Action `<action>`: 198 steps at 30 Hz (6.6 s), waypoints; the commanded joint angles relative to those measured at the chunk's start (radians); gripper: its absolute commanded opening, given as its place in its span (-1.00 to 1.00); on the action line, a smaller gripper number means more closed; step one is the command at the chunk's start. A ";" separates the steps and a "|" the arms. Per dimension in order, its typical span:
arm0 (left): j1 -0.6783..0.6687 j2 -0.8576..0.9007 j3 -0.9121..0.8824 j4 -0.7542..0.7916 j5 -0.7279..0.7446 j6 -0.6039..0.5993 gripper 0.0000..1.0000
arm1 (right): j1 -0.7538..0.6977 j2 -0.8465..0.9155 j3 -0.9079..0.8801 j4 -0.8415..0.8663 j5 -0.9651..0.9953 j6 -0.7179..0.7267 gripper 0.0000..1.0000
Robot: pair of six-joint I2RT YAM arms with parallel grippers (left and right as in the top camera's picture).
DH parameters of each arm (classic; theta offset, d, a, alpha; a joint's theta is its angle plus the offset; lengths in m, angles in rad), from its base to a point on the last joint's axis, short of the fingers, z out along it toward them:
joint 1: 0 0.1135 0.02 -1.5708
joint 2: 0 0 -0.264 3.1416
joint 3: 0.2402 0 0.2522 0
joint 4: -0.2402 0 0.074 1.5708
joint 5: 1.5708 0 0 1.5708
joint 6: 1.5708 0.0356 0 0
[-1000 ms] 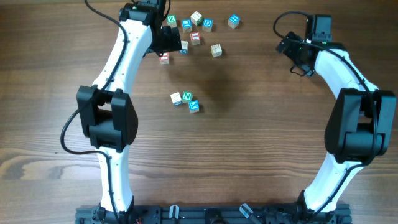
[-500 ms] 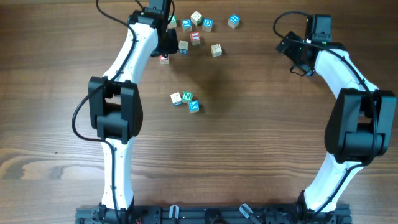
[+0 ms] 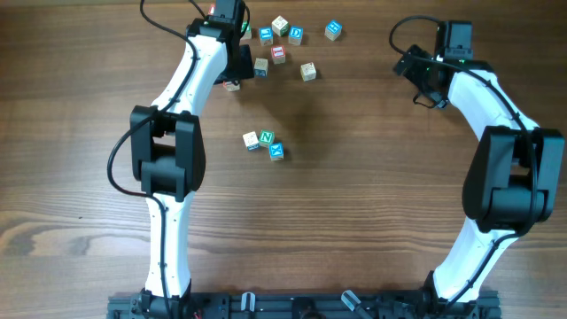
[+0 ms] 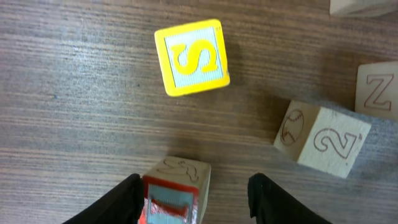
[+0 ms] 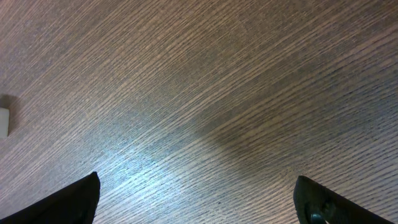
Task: Form a circle
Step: 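Move the left gripper over the red I block at the top, then lower and close the left gripper on the red I block, then carry the red I block to the center cluster with left gripper, then lower the red I block beside the blue X block, then open the left gripper and raise it off the I block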
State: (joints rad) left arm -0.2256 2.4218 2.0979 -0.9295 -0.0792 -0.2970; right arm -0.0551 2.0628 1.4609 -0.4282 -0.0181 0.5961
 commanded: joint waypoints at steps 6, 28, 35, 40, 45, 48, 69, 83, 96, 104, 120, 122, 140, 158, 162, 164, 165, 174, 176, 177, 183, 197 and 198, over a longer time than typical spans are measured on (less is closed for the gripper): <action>-0.002 0.024 -0.005 0.010 -0.001 0.003 0.23 | 0.002 0.017 -0.004 0.002 0.010 -0.013 0.99; -0.002 -0.003 -0.021 -0.062 -0.001 0.006 -0.32 | 0.002 0.017 -0.004 0.002 0.010 -0.013 0.99; -0.002 -0.004 -0.021 -0.064 -0.001 0.006 -0.24 | 0.002 0.017 -0.004 0.002 0.010 -0.013 0.99; -0.002 -0.004 -0.020 -0.064 -0.001 0.006 -0.28 | 0.002 0.017 -0.004 0.002 0.010 -0.013 1.00; -0.002 -0.004 -0.020 -0.057 -0.001 0.006 -0.35 | 0.002 0.017 -0.004 0.002 0.010 -0.013 0.99; -0.002 -0.004 -0.020 -0.059 -0.001 0.006 -0.14 | 0.002 0.017 -0.004 0.002 0.010 -0.013 0.98; -0.002 -0.231 -0.020 -0.264 -0.001 0.001 -0.52 | 0.002 0.017 -0.004 0.002 0.010 -0.013 0.99; -0.006 -0.633 -0.020 -0.669 0.029 -0.078 -0.54 | 0.002 0.017 -0.004 0.002 0.010 -0.013 0.99; -0.135 -0.825 -0.393 -0.653 0.029 -0.138 -0.49 | 0.002 0.017 -0.004 0.002 0.010 -0.013 0.99; -0.245 -0.830 -0.958 -0.093 0.037 -0.156 -0.45 | 0.002 0.017 -0.004 0.002 0.010 -0.013 1.00; -0.250 -0.712 -1.149 0.335 0.037 -0.051 -0.42 | 0.002 0.017 -0.004 0.002 0.010 -0.013 0.99; -0.250 -0.711 -1.149 0.354 0.037 -0.051 -0.42 | 0.002 0.017 -0.004 0.002 0.010 -0.013 0.99; -0.250 -0.711 -1.149 0.373 0.148 -0.183 -0.25 | 0.002 0.017 -0.004 0.002 0.010 -0.013 1.00; -0.250 -0.711 -1.149 0.385 0.184 -0.188 -0.28 | 0.002 0.017 -0.004 0.002 0.010 -0.013 1.00; -0.250 -0.711 -1.149 0.393 0.184 -0.190 -0.22 | 0.002 0.017 -0.004 0.002 0.010 -0.013 0.99; -0.250 -0.711 -1.149 0.399 0.184 -0.191 -0.22 | 0.002 0.017 -0.004 0.002 0.010 -0.013 1.00; -0.250 -0.711 -1.149 0.403 0.184 -0.191 -0.23 | 0.002 0.017 -0.004 0.002 0.010 -0.013 1.00; -0.250 -0.711 -1.149 0.409 0.184 -0.191 -0.28 | 0.002 0.017 -0.004 0.002 0.010 -0.013 0.99; -0.250 -0.711 -1.149 0.411 0.184 -0.191 -0.28 | 0.002 0.017 -0.004 0.002 0.010 -0.013 1.00; -0.250 -0.711 -1.149 0.411 0.184 -0.191 -0.28 | 0.002 0.017 -0.004 0.002 0.010 -0.013 0.99; -0.250 -0.711 -1.149 0.412 0.184 -0.191 -0.29 | 0.002 0.017 -0.004 0.002 0.010 -0.013 0.99; -0.250 -0.711 -1.149 0.425 0.183 -0.191 -0.30 | 0.002 0.017 -0.004 0.002 0.010 -0.013 1.00; -0.250 -0.711 -1.149 0.425 0.183 -0.191 -0.24 | 0.002 0.017 -0.004 0.002 0.010 -0.013 0.99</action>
State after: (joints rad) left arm -0.4751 1.7020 0.9535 -0.5076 0.0959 -0.4816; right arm -0.0551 2.0628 1.4609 -0.4274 -0.0181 0.5964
